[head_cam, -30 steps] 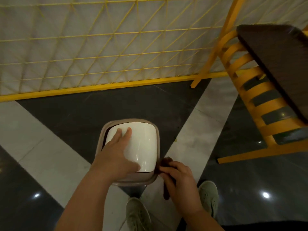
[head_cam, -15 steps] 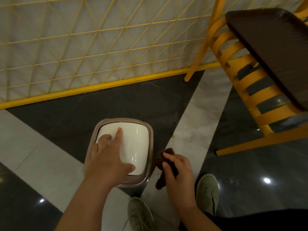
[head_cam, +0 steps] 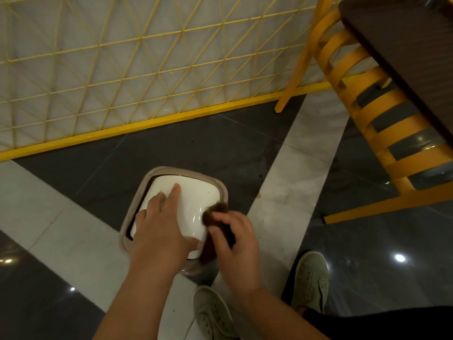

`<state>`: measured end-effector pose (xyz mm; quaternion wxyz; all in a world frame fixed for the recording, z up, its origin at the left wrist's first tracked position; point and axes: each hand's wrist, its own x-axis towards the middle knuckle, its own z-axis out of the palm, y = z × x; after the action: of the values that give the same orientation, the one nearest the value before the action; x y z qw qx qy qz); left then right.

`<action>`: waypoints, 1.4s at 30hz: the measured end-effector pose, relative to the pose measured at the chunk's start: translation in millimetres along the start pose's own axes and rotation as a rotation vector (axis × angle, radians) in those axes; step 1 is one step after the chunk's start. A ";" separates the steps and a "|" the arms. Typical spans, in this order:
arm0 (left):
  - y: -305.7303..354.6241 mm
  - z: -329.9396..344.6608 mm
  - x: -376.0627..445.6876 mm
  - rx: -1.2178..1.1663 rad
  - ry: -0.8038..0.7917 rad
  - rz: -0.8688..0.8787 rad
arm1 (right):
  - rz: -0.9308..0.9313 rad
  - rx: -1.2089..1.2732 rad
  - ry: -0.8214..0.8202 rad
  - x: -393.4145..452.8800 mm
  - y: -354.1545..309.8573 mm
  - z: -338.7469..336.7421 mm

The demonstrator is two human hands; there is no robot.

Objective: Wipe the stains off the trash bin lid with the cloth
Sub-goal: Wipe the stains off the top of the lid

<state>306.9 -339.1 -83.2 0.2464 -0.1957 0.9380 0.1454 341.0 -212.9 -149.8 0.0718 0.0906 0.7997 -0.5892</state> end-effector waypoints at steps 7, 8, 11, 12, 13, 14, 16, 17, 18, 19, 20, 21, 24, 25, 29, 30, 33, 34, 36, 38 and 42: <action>2.4 -1.2 0.8 0.061 0.000 0.011 | 0.161 0.024 -0.006 -9.5 20.6 5.1; 2.1 -0.6 0.5 0.067 0.006 0.014 | 0.173 0.041 -0.038 -20.1 21.4 5.8; -0.1 1.4 0.1 0.067 0.025 0.020 | 0.104 0.054 -0.045 -25.7 10.8 7.1; -0.5 1.7 0.1 0.057 0.025 0.021 | 0.053 0.039 -0.023 -18.6 4.4 6.8; -0.8 1.7 0.5 0.048 0.024 0.021 | -0.006 0.002 0.003 -9.0 -2.7 5.8; -0.4 1.2 0.8 0.046 0.023 0.021 | -0.052 -0.028 0.022 2.2 -8.9 4.7; 1.3 -0.2 1.5 0.064 0.018 0.022 | -0.031 -0.044 0.040 20.9 -13.6 0.5; 2.4 -0.7 1.6 0.079 0.018 0.022 | 0.029 -0.029 0.044 25.7 -10.9 -1.0; 3.3 -1.1 1.3 0.092 0.018 0.023 | 0.105 -0.022 0.046 26.0 -6.4 -1.8; 4.2 -1.5 0.5 0.100 0.020 0.025 | 0.164 -0.033 0.044 20.9 -2.3 -1.9; 4.4 -1.5 0.1 0.103 0.021 0.028 | 0.197 -0.042 0.033 11.4 -0.2 -1.2; 4.1 -1.8 0.1 0.102 0.023 0.031 | 0.211 -0.027 0.015 0.0 0.5 0.7; 0.1 0.0 0.1 0.076 0.027 0.033 | 0.175 0.093 -0.011 -25.8 -8.3 8.9; -1.2 1.3 0.3 0.063 0.036 0.037 | 0.120 0.089 0.005 -25.6 -11.9 10.0; -0.9 2.5 0.9 0.037 0.079 0.050 | -0.150 -0.124 0.005 8.9 -24.4 8.4; 0.2 1.4 0.6 0.045 0.068 0.047 | -0.141 -0.129 0.002 18.7 -25.5 6.4; 2.6 -4.1 -0.5 0.066 0.010 0.033 | 0.006 -0.059 0.060 33.1 -16.3 -0.6; 3.1 -5.2 -0.9 0.064 -0.005 0.028 | 0.077 -0.063 0.063 29.9 -9.4 -1.8; 3.3 -5.9 -1.6 0.060 -0.015 0.025 | 0.143 -0.095 0.045 10.9 0.6 -0.7; 2.2 -5.1 -1.9 0.063 -0.007 0.028 | 0.074 -0.063 0.035 -9.9 4.0 4.6; -0.1 -1.3 -1.4 0.009 0.025 0.033 | -0.140 -0.069 0.028 -13.0 -9.2 9.7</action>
<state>307.6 -339.3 -81.4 0.2328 -0.1808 0.9448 0.1430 351.6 -225.7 -141.2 0.0223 0.0402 0.8247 -0.5637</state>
